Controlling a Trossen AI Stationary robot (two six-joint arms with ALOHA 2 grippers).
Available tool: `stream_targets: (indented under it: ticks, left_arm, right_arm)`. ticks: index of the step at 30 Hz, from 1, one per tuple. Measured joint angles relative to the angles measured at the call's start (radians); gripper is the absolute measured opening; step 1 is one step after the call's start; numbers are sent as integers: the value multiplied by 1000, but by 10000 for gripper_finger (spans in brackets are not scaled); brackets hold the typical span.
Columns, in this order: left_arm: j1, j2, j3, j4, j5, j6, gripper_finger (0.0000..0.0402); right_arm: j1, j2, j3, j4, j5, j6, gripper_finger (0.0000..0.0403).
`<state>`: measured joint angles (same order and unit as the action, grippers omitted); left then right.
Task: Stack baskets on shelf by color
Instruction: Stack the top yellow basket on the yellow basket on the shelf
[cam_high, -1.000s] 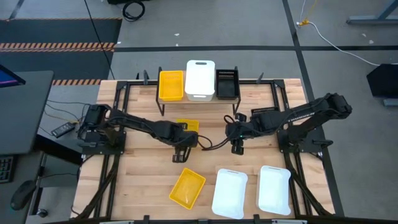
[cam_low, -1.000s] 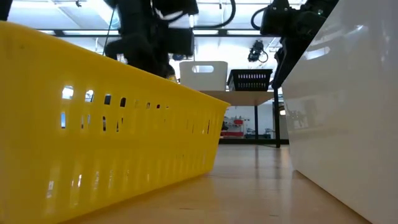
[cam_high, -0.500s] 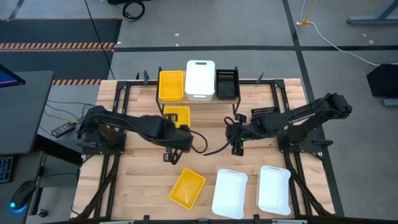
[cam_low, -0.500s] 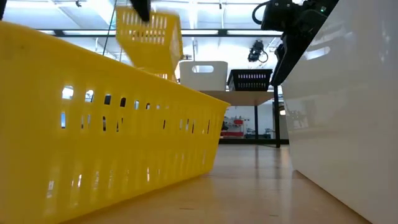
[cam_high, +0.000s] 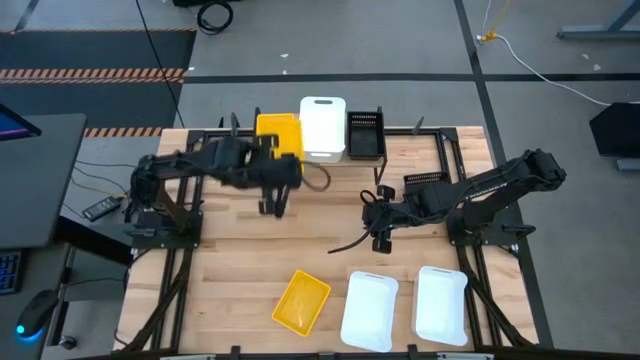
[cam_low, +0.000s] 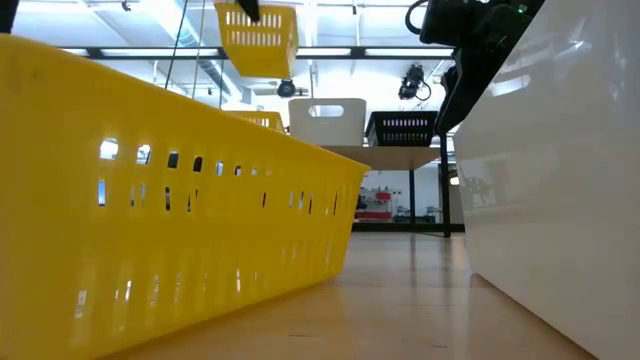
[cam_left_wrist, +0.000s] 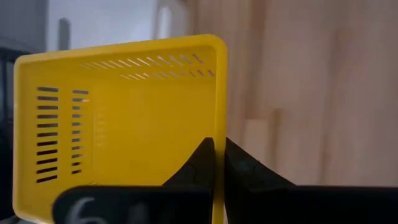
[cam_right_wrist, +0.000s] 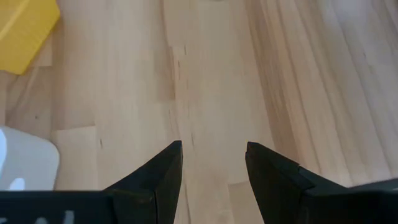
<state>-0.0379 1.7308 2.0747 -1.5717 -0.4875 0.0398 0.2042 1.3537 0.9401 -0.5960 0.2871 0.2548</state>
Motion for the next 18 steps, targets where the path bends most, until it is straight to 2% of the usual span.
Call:
stream_targets:
  ticks: [4, 10, 18]
  left_arm:
    - [135, 1, 0, 0, 34, 104, 12]
    - [331, 1, 0, 14, 199, 156, 14]
    - [389, 1, 0, 84, 256, 313, 12]
  right_arm:
    - [9, 0, 0, 8, 0, 0, 181]
    - [18, 0, 0, 29, 0, -16, 181]
    - [18, 0, 0, 108, 0, -74, 181]
